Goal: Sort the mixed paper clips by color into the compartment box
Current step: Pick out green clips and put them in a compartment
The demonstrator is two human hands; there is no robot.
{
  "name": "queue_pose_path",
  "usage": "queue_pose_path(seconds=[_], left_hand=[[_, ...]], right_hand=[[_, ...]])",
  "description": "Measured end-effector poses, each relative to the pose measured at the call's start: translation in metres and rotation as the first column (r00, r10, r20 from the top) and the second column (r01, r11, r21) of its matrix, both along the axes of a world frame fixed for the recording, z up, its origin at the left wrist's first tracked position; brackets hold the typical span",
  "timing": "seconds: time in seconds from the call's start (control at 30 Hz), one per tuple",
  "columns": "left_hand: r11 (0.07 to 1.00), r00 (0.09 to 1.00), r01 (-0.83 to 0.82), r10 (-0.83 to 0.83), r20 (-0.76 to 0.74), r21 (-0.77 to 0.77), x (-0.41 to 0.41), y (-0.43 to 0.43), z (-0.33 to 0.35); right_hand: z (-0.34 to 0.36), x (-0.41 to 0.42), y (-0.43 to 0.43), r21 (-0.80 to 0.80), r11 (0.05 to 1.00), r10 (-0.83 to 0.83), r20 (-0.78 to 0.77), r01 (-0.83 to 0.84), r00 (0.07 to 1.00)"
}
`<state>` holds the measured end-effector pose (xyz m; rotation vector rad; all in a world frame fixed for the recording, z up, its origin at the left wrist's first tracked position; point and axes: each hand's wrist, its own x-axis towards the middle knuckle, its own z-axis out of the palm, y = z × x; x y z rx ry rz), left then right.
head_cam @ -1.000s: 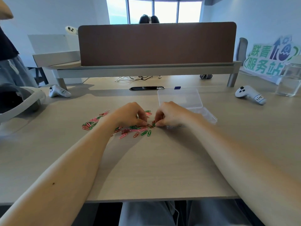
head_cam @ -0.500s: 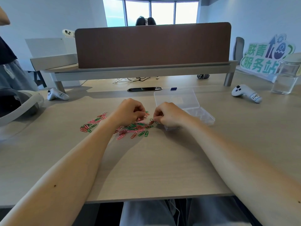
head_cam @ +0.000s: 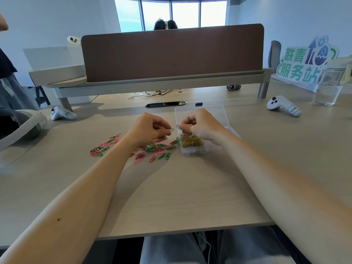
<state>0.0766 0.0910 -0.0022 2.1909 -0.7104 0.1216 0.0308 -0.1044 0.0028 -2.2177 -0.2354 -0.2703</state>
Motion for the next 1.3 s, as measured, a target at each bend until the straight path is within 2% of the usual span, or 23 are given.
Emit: queue_pose_path(seconds=[0.2, 0.4, 0.63, 0.87, 0.97, 1.13, 1.3], left_hand=[[0.996, 0.999, 0.048, -0.049, -0.007, -0.076, -0.004, -0.017, 0.008], [0.990, 0.992, 0.130, -0.130, 0.005, -0.057, 0.003, -0.048, 0.032], [0.981, 0.982, 0.188, -0.188, 0.005, -0.053, 0.015, -0.103, 0.025], [0.978, 0.982, 0.172, -0.180, 0.061, 0.120, 0.030, -0.138, 0.019], [0.972, 0.984, 0.155, -0.168, 0.056, 0.175, 0.036, -0.137, 0.021], [0.939, 0.988, 0.146, -0.156, 0.010, 0.311, 0.043, -0.127, 0.019], [0.940, 0.993, 0.117, -0.111, -0.037, 0.320, 0.045, -0.106, 0.030]], right_hand=[[0.009, 0.003, -0.014, 0.020, 0.999, 0.049, 0.004, -0.049, 0.999], [0.024, 0.016, -0.039, 0.009, 0.998, 0.065, 0.029, -0.065, 0.997], [0.017, 0.025, -0.090, -0.082, 0.996, -0.018, -0.007, 0.018, 1.000], [0.014, 0.027, -0.123, -0.287, 0.952, -0.125, -0.054, 0.105, 0.991], [0.007, 0.024, -0.131, -0.369, 0.926, -0.126, -0.110, 0.077, 0.986], [0.003, 0.025, -0.133, -0.360, 0.931, -0.099, -0.106, 0.055, 0.989], [-0.001, 0.027, -0.131, -0.343, 0.938, -0.092, -0.108, 0.049, 0.990]])
